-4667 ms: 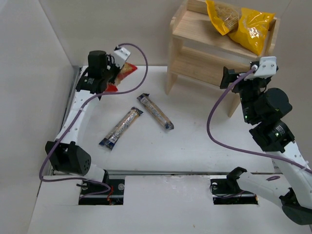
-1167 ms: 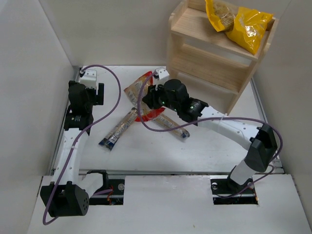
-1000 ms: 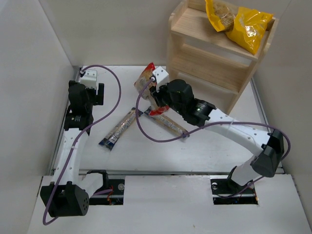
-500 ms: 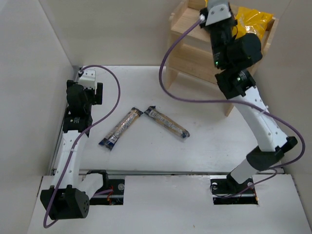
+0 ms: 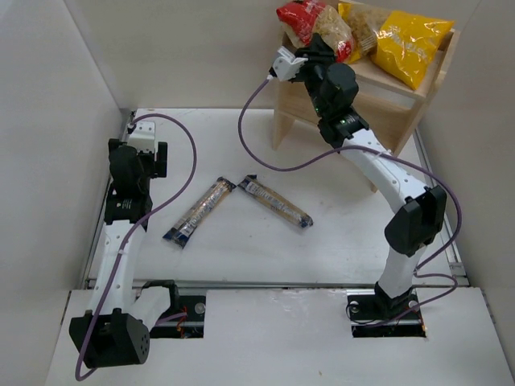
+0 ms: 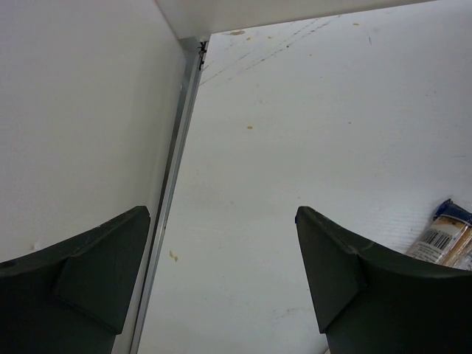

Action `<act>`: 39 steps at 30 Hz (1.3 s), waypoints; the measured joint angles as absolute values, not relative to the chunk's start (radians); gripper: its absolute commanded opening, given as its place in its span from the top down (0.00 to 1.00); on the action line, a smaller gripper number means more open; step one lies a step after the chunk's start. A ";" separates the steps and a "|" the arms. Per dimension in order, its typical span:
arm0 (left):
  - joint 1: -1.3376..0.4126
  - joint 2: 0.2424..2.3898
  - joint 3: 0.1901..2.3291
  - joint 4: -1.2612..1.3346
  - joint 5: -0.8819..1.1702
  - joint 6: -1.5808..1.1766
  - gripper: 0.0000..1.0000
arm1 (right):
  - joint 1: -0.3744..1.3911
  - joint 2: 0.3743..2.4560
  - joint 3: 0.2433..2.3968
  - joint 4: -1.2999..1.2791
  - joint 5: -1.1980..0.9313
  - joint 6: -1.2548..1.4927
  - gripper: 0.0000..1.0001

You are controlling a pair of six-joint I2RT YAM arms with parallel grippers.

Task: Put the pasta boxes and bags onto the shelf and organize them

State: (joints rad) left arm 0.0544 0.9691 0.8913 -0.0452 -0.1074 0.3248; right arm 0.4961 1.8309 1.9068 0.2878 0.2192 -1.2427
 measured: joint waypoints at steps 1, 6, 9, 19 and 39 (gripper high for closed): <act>0.054 0.969 0.891 -0.044 -0.107 0.324 0.21 | 0.503 1.827 1.869 0.284 0.218 -1.281 1.00; 0.053 0.969 0.890 -0.041 -0.107 0.325 0.21 | 0.493 1.789 1.816 0.249 0.225 -1.348 1.00; 0.052 0.969 0.890 -0.041 -0.107 0.325 0.21 | 0.477 1.764 1.816 0.180 0.237 -1.342 1.00; 0.051 0.973 0.890 -0.041 -0.107 0.327 0.21 | 0.458 1.763 1.890 0.043 0.245 -1.242 0.38; 0.040 0.979 0.891 -0.062 -0.105 0.355 0.19 | 0.422 1.715 2.052 -0.336 0.117 -0.706 0.00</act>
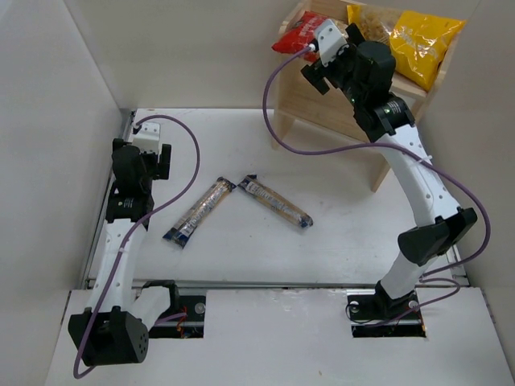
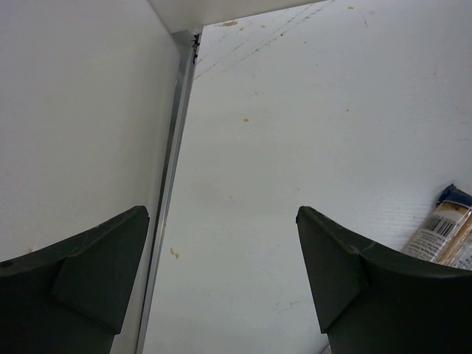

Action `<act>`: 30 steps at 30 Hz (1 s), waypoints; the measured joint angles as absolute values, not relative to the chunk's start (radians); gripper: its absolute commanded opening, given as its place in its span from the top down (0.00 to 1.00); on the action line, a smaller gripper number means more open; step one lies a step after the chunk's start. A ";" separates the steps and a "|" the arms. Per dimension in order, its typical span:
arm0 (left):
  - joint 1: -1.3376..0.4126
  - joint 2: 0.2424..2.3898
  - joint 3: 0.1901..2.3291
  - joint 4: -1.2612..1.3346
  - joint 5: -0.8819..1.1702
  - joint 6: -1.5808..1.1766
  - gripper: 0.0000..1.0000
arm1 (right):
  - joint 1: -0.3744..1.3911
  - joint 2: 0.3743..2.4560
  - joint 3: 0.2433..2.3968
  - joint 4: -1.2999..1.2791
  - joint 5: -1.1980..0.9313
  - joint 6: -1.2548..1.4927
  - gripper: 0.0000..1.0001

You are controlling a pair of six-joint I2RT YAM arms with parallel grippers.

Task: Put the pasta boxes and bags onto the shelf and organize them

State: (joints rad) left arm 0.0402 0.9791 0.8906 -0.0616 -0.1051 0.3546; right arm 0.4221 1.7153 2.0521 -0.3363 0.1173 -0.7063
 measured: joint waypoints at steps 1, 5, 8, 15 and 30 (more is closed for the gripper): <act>0.040 0.981 0.891 -0.064 -0.105 0.357 0.19 | 0.419 1.711 2.052 -0.345 0.104 -0.694 0.00; 0.039 0.981 0.891 -0.066 -0.104 0.359 0.19 | 0.403 1.707 2.061 -0.360 0.063 -0.641 0.00; 0.039 0.981 0.891 -0.067 -0.104 0.359 0.19 | 0.384 1.727 2.109 -0.381 0.025 -0.580 0.00; 0.038 0.981 0.891 -0.079 -0.104 0.359 0.19 | 0.352 1.864 2.304 -0.386 0.001 -0.439 0.00; 0.041 0.981 0.895 -0.094 -0.102 0.370 0.19 | 0.344 1.861 2.256 -0.331 0.013 -0.416 0.00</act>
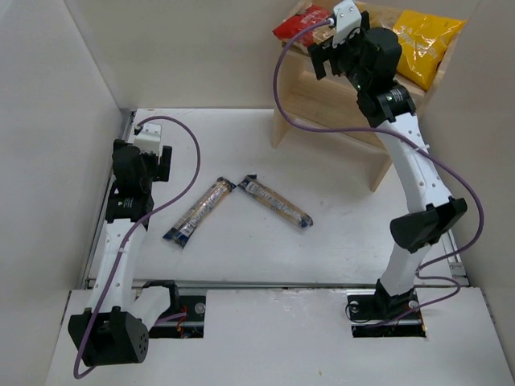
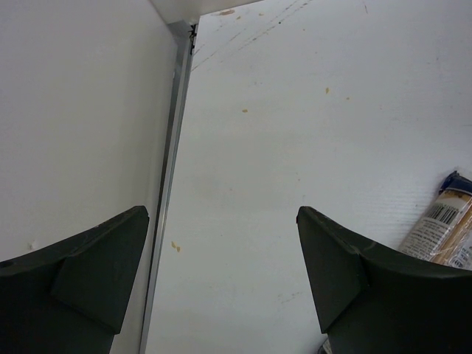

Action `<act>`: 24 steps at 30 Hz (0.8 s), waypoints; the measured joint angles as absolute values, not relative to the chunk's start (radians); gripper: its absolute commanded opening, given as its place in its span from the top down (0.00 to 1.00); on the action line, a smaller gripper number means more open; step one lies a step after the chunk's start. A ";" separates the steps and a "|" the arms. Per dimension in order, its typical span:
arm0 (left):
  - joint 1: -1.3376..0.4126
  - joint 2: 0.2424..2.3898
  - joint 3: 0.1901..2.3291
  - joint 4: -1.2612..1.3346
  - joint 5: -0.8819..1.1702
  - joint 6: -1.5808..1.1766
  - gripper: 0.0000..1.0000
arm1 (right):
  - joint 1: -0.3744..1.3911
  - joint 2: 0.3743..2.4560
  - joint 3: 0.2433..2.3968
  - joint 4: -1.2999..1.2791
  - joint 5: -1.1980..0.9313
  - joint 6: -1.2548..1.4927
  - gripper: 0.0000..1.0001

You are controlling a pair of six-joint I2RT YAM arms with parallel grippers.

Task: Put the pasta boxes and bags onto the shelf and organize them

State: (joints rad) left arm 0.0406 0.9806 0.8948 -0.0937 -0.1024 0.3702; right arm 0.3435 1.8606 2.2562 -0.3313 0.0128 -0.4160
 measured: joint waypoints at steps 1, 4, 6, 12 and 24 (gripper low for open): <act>0.041 0.981 0.895 -0.096 -0.102 0.371 0.19 | 0.348 1.835 2.230 -0.341 0.007 -0.416 0.00; 0.040 0.981 0.895 -0.103 -0.099 0.373 0.19 | 0.355 1.750 2.151 -0.382 -0.006 -0.415 0.00; 0.038 0.981 0.895 -0.108 -0.091 0.374 0.19 | 0.359 1.702 2.111 -0.403 -0.009 -0.414 0.00; 0.025 0.995 0.904 -0.115 -0.078 0.377 0.19 | 0.360 1.666 2.086 -0.430 -0.012 -0.403 0.00; 0.026 0.997 0.905 -0.120 -0.075 0.377 0.19 | 0.360 1.757 2.193 -0.411 0.031 -0.365 0.00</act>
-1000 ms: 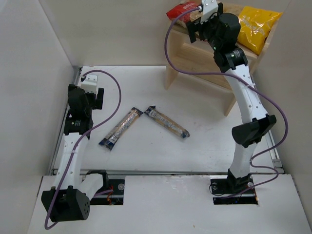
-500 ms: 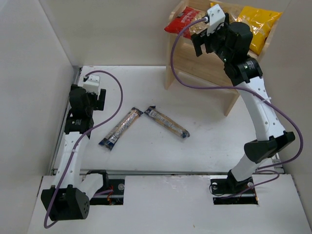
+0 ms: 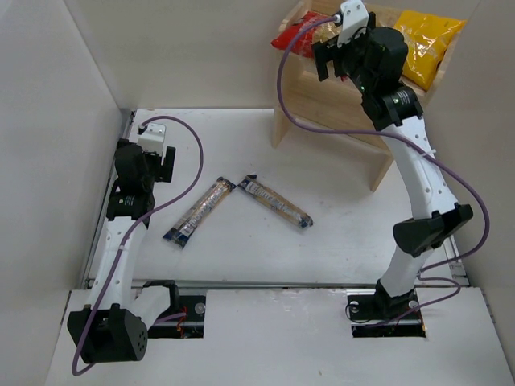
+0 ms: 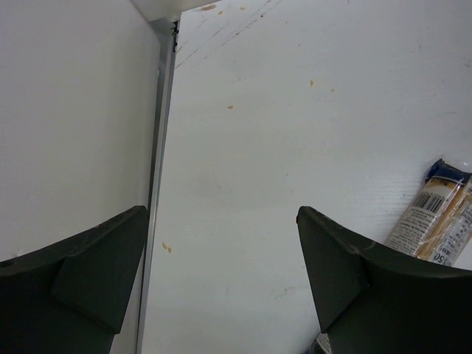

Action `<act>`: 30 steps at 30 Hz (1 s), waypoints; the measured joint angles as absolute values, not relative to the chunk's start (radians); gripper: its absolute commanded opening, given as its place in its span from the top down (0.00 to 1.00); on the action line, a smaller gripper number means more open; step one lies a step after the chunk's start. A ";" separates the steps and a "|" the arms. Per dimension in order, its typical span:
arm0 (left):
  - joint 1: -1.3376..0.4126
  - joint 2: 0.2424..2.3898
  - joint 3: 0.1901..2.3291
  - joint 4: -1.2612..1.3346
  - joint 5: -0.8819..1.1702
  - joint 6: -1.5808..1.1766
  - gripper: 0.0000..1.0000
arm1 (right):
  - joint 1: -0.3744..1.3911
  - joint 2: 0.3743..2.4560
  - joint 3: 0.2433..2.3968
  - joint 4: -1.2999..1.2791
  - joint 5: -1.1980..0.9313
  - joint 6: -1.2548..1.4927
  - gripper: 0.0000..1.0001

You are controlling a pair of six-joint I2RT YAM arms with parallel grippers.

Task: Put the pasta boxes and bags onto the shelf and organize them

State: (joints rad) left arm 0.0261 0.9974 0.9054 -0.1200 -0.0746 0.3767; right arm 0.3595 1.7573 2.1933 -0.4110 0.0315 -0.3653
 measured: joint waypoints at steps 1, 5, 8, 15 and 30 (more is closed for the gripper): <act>0.026 0.997 0.905 -0.120 -0.075 0.377 0.19 | 0.359 1.779 2.220 -0.409 0.044 -0.362 0.00; 0.028 0.997 0.906 -0.121 -0.073 0.377 0.19 | 0.336 1.847 2.270 -0.365 0.075 -0.345 0.00; 0.035 0.997 0.906 -0.121 -0.072 0.381 0.19 | 0.319 1.870 2.282 -0.331 0.085 -0.326 0.00; 0.036 0.997 0.910 -0.126 -0.072 0.385 0.19 | 0.315 1.903 2.308 -0.298 0.118 -0.315 0.00; 0.036 0.997 0.929 -0.138 -0.066 0.388 0.00 | 0.336 1.647 2.024 -0.250 0.144 -0.342 0.00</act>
